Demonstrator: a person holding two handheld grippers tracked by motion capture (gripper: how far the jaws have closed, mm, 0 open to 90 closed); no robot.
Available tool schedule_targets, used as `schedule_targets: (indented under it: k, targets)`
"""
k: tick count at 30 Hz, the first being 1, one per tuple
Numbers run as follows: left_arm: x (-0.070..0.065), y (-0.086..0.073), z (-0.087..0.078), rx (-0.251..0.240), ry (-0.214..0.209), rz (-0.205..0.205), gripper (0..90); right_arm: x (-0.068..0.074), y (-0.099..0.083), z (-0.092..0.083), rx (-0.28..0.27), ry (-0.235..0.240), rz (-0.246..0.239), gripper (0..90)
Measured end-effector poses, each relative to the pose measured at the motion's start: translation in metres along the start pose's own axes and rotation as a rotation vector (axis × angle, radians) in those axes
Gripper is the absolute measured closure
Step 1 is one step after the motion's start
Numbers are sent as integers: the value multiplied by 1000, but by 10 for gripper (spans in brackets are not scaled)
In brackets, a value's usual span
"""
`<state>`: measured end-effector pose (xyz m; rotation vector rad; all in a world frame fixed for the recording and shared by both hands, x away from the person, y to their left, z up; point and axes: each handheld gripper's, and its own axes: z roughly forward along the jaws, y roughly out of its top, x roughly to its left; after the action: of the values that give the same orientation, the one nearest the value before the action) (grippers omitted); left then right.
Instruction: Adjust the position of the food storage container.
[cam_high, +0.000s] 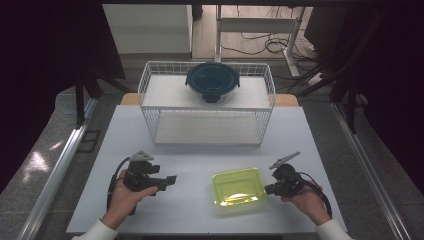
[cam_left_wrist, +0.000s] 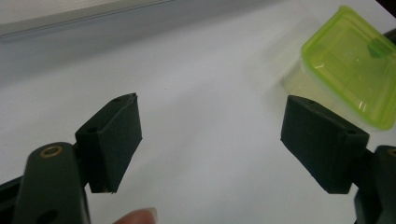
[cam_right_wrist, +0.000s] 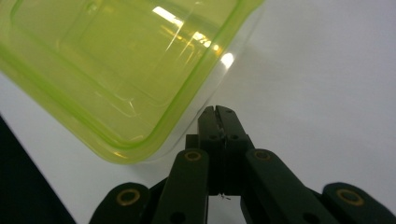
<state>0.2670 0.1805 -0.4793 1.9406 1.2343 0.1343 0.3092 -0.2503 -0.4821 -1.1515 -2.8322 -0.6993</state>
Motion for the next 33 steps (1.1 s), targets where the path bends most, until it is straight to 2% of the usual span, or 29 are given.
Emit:
schedule_targets:
  k: [1, 3, 4, 5, 14, 18, 21, 23, 29, 33]
  targets:
    - [0, 0, 0, 1, 1, -2, 199, 0, 0, 0, 0, 0, 0, 888]
    - [1, 0, 0, 2, 2, -3, 200, 13, 6, 8, 7, 14, -37, 887]
    - [1, 0, 0, 4, 1, -3, 200, 13, 6, 8, 7, 14, -37, 887]
    - [2, 0, 0, 4, 2, -3, 200, 19, 11, 12, 5, 25, -52, 887]
    - [2, -1, 0, 5, 7, -7, 201, 41, 33, 28, 3, 50, -118, 887]
    - [2, -1, 0, 6, 7, -6, 201, 46, 37, 32, -5, 60, -125, 887]
    - [2, -2, -1, 7, 8, -6, 201, 50, 39, 33, -33, 78, -127, 887]
    - [2, -3, 0, 8, 9, -6, 200, 52, 41, 33, -44, 67, -136, 887]
    - [1, -5, -1, 8, 13, -10, 201, 48, 37, 31, -51, 68, -130, 887]
    - [2, -6, -3, 6, 12, -16, 201, 45, 31, 20, -85, 61, -119, 887]
